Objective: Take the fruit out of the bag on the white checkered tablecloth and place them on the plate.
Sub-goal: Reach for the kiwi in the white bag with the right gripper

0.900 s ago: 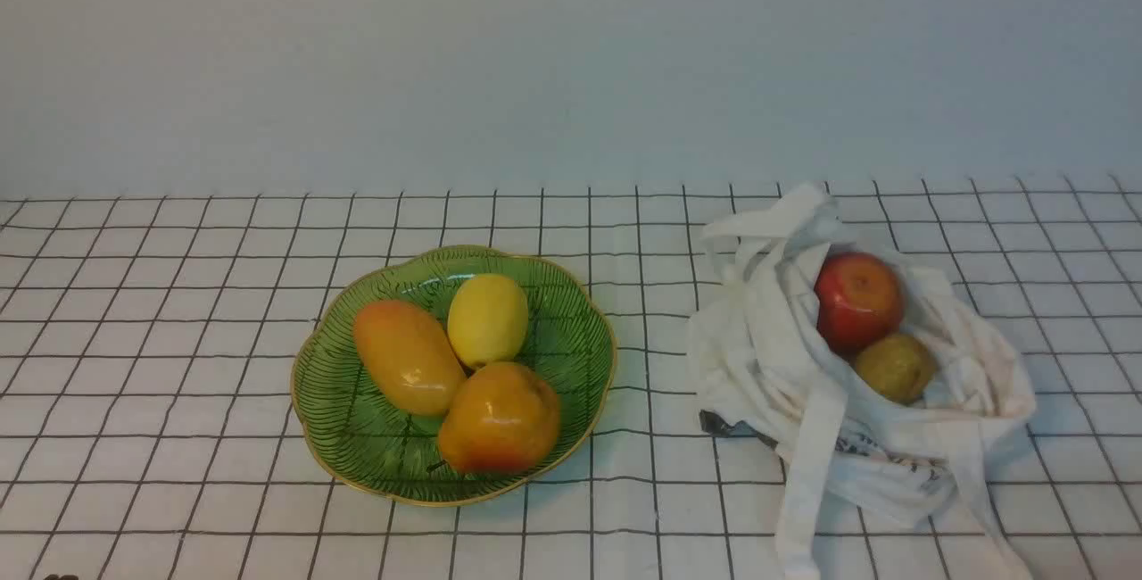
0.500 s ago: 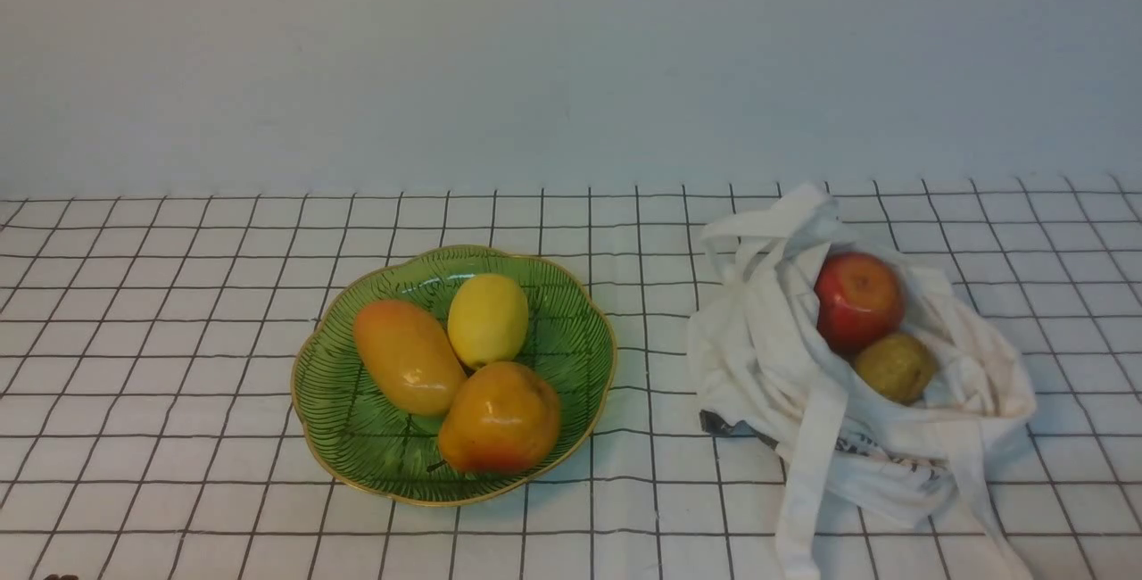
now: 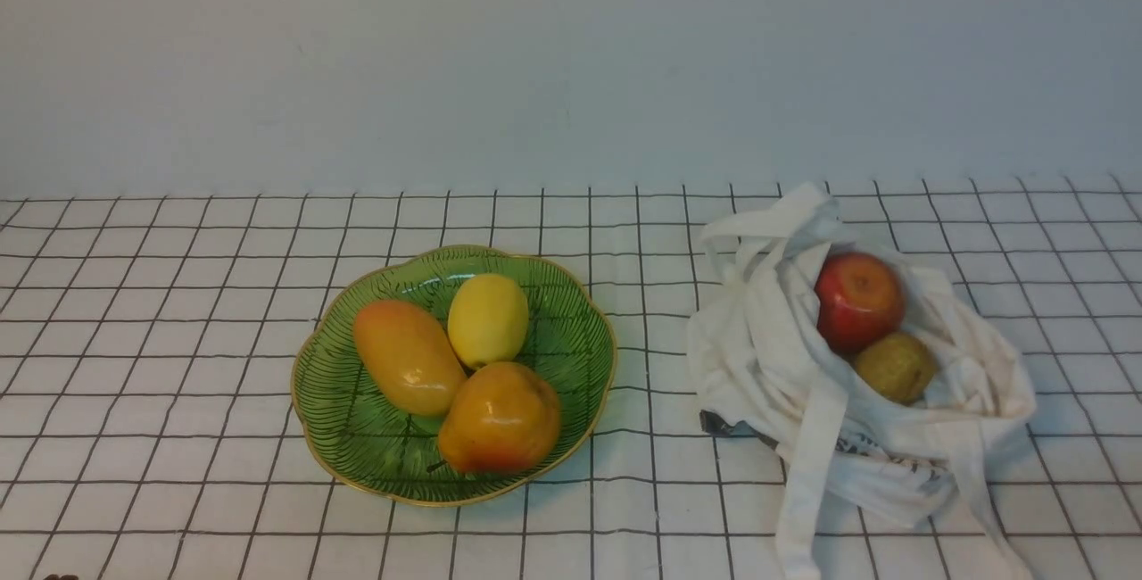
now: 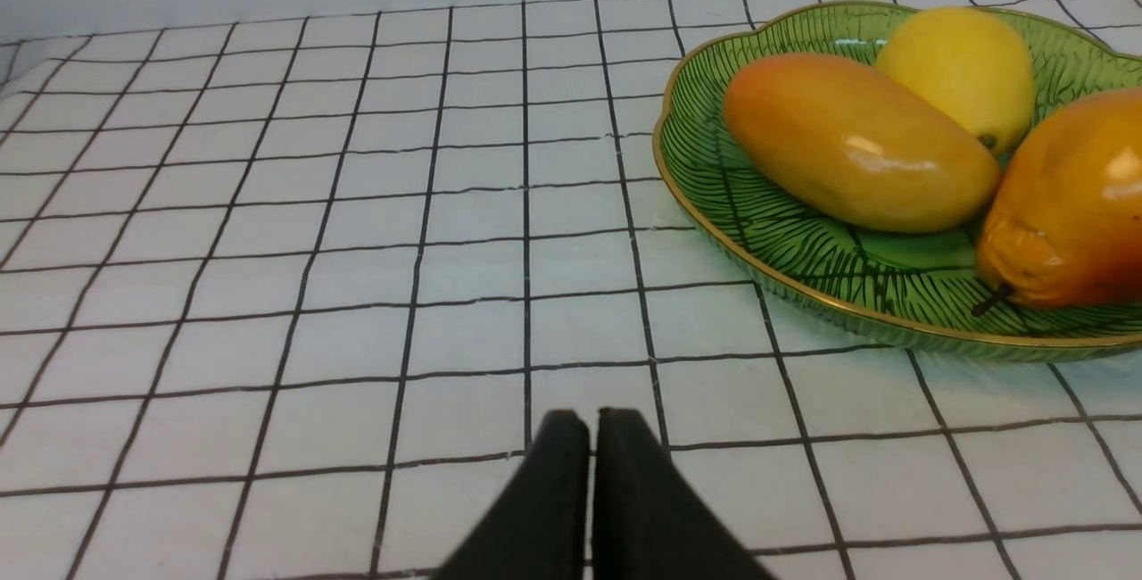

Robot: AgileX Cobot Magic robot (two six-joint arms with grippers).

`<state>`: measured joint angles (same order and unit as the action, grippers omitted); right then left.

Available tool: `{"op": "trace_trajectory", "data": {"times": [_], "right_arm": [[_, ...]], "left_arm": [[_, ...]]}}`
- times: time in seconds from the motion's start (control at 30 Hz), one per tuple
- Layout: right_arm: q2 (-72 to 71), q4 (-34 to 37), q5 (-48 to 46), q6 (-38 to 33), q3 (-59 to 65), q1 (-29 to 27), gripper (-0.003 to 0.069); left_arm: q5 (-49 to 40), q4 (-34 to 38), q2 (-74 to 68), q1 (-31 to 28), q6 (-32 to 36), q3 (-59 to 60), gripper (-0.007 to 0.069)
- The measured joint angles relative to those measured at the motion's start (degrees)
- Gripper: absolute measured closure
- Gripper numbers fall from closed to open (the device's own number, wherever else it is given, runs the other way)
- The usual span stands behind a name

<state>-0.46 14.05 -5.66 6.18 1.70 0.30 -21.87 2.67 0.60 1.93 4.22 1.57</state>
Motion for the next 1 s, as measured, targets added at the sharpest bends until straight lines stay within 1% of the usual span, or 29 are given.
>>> {"op": "trace_trajectory", "data": {"times": [0.07,0.2,0.33,0.43,0.5,0.6,0.67,0.8,0.83,0.87,0.9,1.0], "right_arm": [[0.00,6.36,2.89,0.70,0.00,0.00,0.0671],[0.00,13.45,5.66,0.90,0.00,0.00,0.0671],[0.00,16.57,6.20,0.60,0.00,0.00,0.0671],[0.00,19.48,10.34,1.89,0.00,0.00,0.0671],[0.00,19.64,10.32,2.01,-1.37,0.00,0.0671],[1.77,17.28,5.66,0.73,-8.82,0.00,0.0671],[5.77,14.40,0.29,-0.59,-14.60,0.00,0.0671],[18.25,10.03,-13.87,-2.47,-24.90,0.00,0.0671],[23.83,9.10,-17.98,-2.79,-28.13,0.00,0.0671],[24.64,9.10,-18.62,-2.79,-28.56,0.00,0.0671],[31.07,8.59,-22.88,-3.04,-31.33,0.00,0.0671],[42.73,7.91,-27.01,-3.70,-36.52,0.00,0.0671]], "left_arm": [[0.00,0.00,0.00,0.00,0.00,0.00,0.0632],[0.00,0.00,0.00,0.00,0.00,0.00,0.0632],[0.00,0.00,0.00,0.00,0.00,0.00,0.0632],[0.00,0.00,0.00,0.00,0.00,0.00,0.0632],[0.00,0.00,0.00,0.00,0.00,0.00,0.0632],[0.00,0.00,0.00,0.00,0.00,0.00,0.0632],[0.00,0.00,0.00,0.00,0.00,0.00,0.0632],[0.00,0.00,0.00,0.00,0.00,0.00,0.0632],[0.00,0.00,0.00,0.00,0.00,0.00,0.0632],[0.00,0.00,0.00,0.00,0.00,0.00,0.0632],[0.00,0.00,0.00,0.00,0.00,0.00,0.0632],[0.00,0.00,0.00,0.00,0.00,0.00,0.0632]]}}
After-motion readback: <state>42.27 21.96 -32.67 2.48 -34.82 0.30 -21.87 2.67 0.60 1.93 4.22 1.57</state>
